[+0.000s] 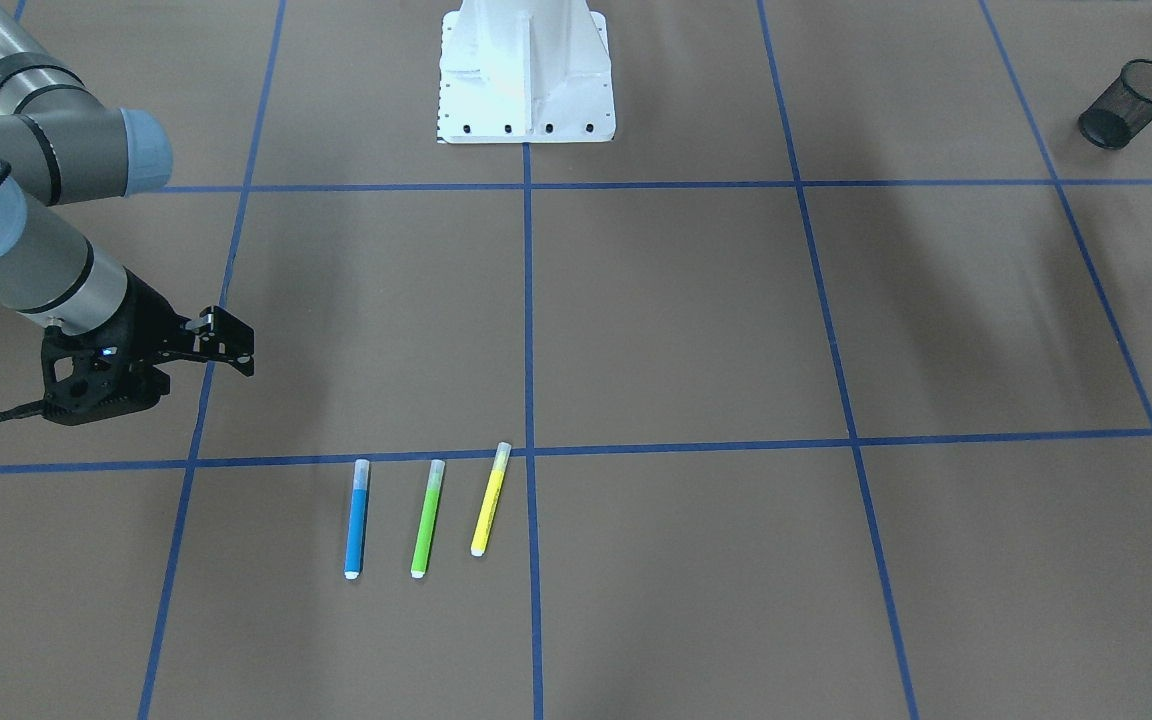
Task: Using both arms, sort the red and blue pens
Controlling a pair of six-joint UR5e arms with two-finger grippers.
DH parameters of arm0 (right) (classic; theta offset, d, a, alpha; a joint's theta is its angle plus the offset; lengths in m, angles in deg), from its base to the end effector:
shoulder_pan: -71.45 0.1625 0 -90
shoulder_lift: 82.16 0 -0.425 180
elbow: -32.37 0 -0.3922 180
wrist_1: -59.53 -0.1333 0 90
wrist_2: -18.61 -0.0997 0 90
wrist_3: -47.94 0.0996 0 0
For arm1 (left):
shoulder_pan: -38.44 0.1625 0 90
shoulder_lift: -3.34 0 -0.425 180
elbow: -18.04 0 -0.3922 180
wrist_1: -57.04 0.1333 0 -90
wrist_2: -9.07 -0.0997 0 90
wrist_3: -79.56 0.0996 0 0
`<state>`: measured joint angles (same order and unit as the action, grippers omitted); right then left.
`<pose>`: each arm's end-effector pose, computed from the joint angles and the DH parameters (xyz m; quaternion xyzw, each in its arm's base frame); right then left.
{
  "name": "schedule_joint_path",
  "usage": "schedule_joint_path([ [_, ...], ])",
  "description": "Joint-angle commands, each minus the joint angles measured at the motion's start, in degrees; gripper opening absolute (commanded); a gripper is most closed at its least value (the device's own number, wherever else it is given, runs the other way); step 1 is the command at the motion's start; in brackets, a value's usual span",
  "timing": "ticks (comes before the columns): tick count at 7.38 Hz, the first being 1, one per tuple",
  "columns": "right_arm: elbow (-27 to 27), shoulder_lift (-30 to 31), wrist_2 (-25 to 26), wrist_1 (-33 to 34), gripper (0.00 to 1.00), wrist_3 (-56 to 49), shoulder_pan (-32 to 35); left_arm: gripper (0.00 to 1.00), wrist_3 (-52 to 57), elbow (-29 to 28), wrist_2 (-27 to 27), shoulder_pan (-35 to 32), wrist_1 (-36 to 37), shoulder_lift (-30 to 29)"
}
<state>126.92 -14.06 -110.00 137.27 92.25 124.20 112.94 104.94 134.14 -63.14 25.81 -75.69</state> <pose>-0.3284 -0.5494 0.3805 0.0331 -0.4405 -0.0545 0.8955 -0.1249 -0.2307 0.7944 -0.4304 0.4405 -0.0306 0.7873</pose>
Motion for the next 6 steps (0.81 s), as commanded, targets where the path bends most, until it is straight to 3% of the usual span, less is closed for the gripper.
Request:
schedule_joint_path([
  [1,-2.8,-3.5,3.6,0.0,0.98,2.1,-1.5,0.0,2.7,0.3,0.1,0.0,5.1,4.1],
  [6,-4.9,-4.4,7.6,-1.9,0.98,4.9,-4.1,0.0,2.7,-1.4,1.5,0.2,5.8,4.1],
])
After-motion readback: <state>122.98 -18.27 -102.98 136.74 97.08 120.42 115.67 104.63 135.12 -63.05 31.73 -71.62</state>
